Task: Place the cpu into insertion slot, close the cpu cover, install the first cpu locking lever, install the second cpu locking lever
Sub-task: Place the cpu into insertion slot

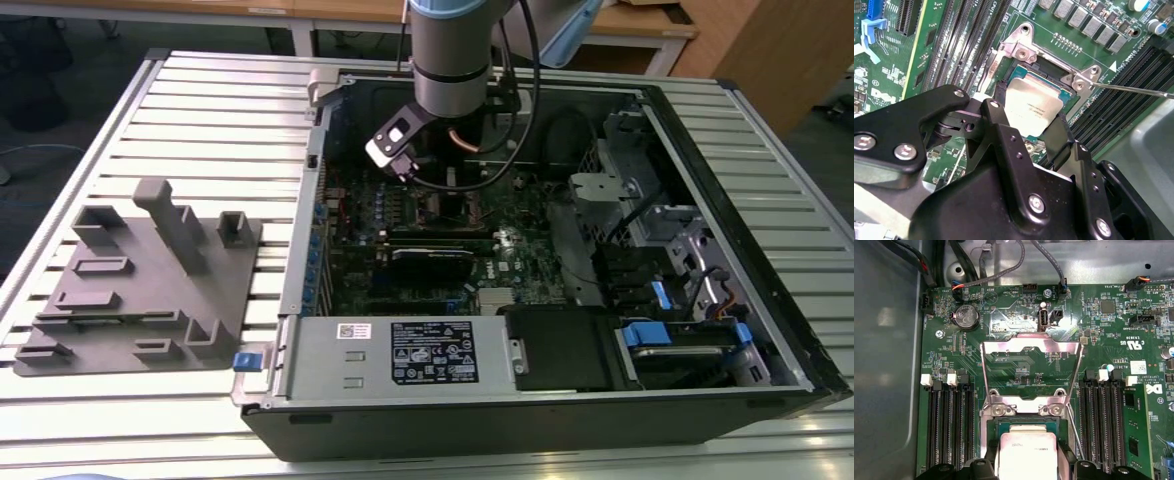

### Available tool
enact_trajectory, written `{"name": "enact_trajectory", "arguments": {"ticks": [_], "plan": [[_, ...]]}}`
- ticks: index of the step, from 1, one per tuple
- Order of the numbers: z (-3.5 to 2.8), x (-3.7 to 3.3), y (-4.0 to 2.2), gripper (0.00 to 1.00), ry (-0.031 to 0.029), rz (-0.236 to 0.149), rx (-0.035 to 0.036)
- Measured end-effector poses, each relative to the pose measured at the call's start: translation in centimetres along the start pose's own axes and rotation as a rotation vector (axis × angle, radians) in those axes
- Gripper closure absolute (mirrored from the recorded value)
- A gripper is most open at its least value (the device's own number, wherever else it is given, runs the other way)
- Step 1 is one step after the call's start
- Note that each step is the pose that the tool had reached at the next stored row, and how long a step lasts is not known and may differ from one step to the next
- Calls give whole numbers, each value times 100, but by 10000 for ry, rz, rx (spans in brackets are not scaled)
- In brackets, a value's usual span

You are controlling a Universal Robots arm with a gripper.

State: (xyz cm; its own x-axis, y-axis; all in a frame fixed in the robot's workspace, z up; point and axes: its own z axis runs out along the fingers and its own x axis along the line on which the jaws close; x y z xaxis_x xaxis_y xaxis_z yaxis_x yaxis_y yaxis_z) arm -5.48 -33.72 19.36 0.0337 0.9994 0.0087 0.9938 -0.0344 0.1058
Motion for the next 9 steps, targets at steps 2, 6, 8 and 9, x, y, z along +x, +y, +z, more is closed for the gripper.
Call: {"name": "enact_trajectory", "arguments": {"ticks": [2, 6, 8, 9], "plan": [[0, 0, 1, 46, -1, -1, 0], [8, 0, 1, 46, 2, -1, -2], [9, 0, 0, 46, -1, -2, 1], [9, 0, 0, 46, -2, -2, 1]]}}
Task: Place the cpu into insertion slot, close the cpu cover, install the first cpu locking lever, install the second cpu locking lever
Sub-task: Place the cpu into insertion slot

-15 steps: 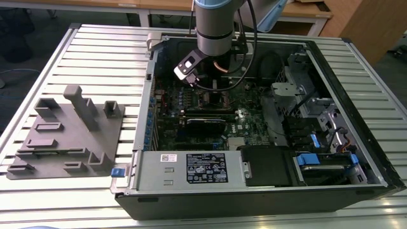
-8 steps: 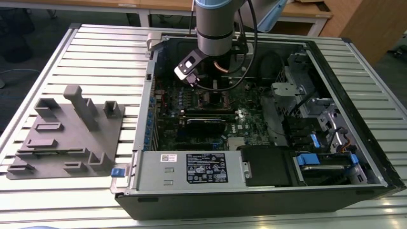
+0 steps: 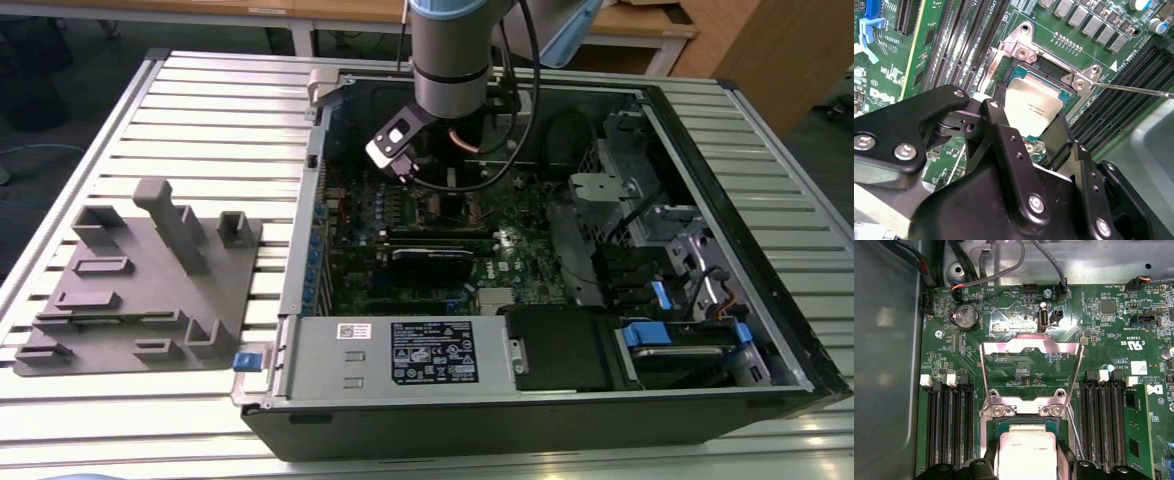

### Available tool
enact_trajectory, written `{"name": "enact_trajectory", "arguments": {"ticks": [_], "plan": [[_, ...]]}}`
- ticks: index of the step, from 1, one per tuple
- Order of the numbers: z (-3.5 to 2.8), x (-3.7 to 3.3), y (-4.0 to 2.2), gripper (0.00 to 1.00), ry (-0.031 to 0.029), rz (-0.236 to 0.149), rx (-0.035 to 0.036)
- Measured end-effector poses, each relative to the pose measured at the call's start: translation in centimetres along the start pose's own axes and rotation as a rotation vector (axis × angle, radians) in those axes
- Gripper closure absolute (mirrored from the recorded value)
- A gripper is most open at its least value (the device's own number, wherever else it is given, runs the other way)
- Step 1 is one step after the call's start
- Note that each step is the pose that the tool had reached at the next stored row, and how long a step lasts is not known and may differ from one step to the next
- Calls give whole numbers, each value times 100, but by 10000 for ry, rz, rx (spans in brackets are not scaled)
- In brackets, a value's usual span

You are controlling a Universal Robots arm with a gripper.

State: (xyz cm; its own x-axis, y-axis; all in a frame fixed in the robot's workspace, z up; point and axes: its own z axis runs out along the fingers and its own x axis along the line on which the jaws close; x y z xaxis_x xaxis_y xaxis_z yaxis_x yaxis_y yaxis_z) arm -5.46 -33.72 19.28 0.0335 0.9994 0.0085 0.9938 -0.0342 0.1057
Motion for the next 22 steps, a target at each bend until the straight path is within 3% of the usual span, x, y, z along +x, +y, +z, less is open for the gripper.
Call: {"name": "enact_trajectory", "arguments": {"ticks": [22], "plan": [[11, 0, -1, 46, 0, 0, 0]]}}
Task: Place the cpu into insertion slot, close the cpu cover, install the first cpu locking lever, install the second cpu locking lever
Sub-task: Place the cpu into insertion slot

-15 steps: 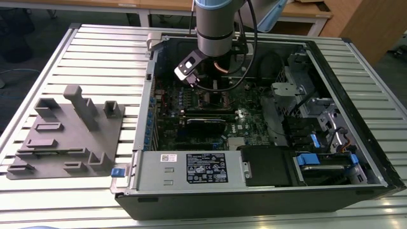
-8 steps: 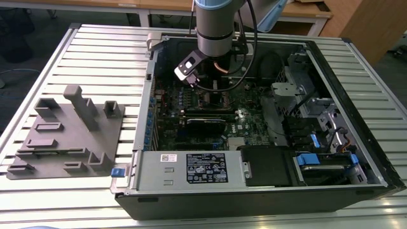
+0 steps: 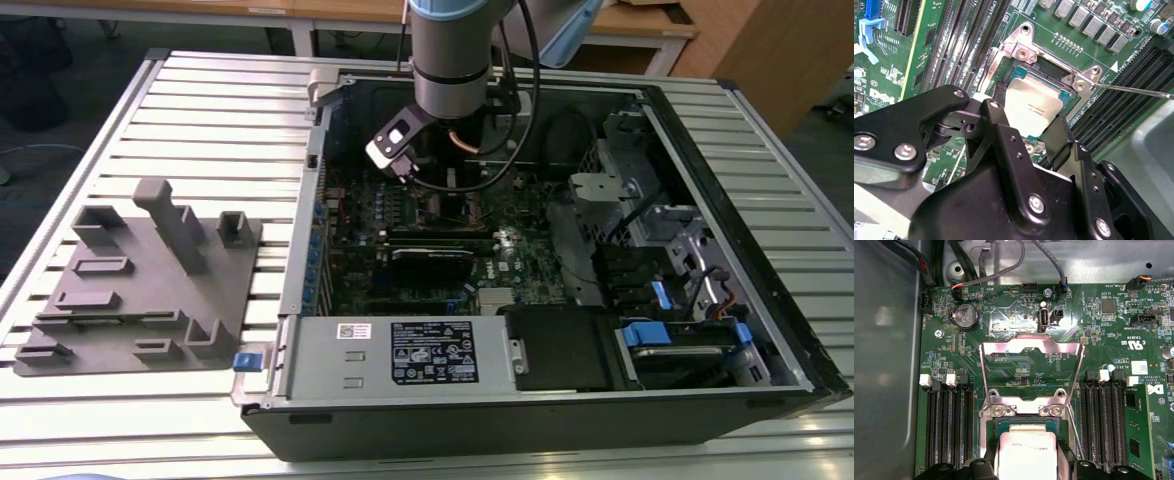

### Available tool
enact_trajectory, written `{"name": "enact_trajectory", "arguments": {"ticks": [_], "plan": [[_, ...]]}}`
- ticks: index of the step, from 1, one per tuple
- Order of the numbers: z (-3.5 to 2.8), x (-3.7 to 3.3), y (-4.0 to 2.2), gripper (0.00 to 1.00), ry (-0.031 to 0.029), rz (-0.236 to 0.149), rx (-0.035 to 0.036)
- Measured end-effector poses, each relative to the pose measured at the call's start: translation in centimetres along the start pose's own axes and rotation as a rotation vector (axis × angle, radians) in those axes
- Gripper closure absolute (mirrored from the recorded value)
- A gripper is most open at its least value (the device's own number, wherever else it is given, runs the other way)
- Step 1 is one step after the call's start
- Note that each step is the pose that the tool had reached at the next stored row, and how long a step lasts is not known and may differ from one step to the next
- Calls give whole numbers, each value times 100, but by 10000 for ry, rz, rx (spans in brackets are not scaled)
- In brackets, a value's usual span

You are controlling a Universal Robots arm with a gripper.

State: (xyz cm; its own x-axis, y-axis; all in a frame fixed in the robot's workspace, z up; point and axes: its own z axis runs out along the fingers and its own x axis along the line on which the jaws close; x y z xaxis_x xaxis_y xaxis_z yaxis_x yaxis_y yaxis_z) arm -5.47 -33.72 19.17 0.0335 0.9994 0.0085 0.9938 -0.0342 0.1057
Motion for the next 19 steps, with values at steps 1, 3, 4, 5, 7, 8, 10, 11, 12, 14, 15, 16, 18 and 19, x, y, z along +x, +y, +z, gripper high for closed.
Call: {"name": "enact_trajectory", "arguments": {"ticks": [1, 3, 4, 5, 7, 8, 10, 11, 12, 14, 15, 16, 18, 19], "plan": [[0, 0, 0, 46, 0, 0, 0], [1, 0, 0, 46, 1, 0, -1], [1, 0, 0, 46, 1, 0, -1], [1, 0, 0, 46, 1, 0, -1], [1, 0, 0, 46, 1, 0, 0], [1, 0, 0, 46, 1, 0, -1], [1, 0, 0, 46, 1, 1, 0], [2, 1, 0, 46, 5, 2, -2], [3, 1, 0, 45, 7, 1, -3], [3, 1, 0, 38, 5, 1, -3], [3, 1, 0, 38, 4, 1, -2], [2, 0, 0, 38, 2, 0, -1], [0, 0, 0, 38, 0, 0, 0], [-5, 0, 0, 38, -2, 0, 2]]}}
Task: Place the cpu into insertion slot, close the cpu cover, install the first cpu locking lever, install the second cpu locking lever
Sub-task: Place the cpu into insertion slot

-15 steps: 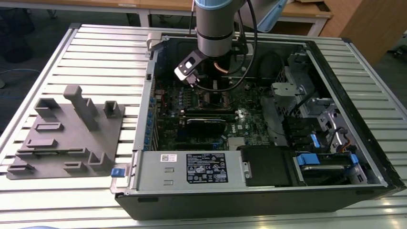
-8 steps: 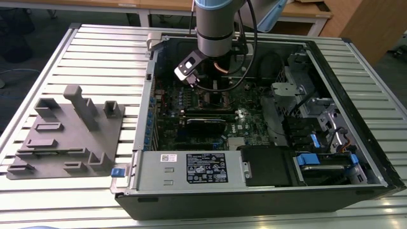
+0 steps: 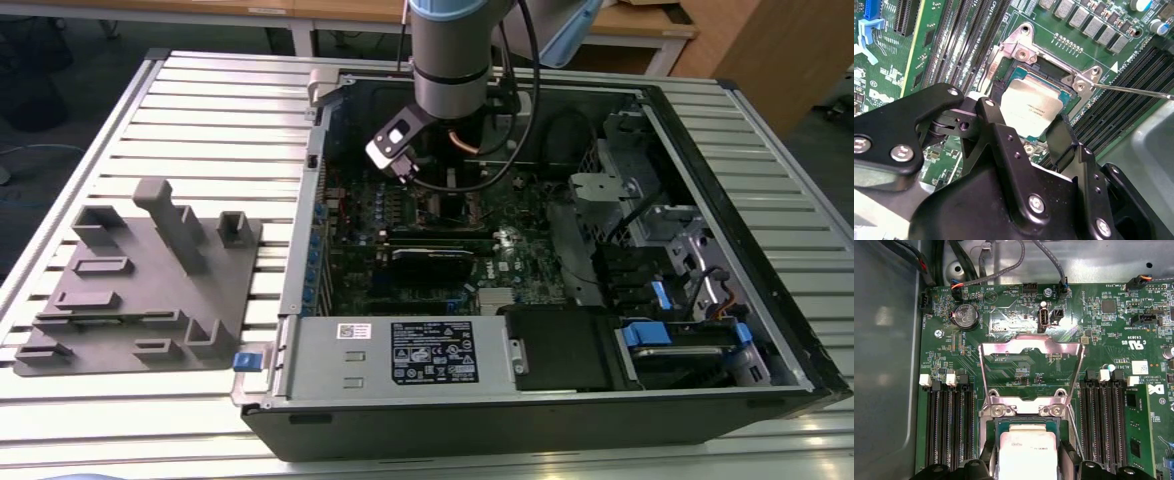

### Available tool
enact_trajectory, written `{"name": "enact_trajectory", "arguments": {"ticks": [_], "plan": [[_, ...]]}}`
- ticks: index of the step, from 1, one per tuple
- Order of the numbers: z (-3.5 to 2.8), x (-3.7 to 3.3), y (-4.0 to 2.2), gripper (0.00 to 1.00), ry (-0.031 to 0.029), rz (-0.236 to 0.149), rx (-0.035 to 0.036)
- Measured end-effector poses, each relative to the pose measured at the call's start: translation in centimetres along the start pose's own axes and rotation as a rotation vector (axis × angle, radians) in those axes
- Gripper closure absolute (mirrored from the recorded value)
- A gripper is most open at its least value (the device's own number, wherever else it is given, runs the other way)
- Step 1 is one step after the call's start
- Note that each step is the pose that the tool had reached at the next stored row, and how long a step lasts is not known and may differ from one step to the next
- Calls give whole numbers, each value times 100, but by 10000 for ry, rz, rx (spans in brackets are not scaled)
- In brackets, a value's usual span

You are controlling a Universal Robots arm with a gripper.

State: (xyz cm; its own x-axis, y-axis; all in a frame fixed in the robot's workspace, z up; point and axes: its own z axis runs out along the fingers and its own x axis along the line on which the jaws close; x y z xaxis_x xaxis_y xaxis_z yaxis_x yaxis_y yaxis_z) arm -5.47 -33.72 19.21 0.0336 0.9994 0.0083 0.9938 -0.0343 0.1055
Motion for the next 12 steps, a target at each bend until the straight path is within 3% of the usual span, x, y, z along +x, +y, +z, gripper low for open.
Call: {"name": "enact_trajectory", "arguments": {"ticks": [12], "plan": [[-207, 3, 23, 38, 4, 0, -2]]}}
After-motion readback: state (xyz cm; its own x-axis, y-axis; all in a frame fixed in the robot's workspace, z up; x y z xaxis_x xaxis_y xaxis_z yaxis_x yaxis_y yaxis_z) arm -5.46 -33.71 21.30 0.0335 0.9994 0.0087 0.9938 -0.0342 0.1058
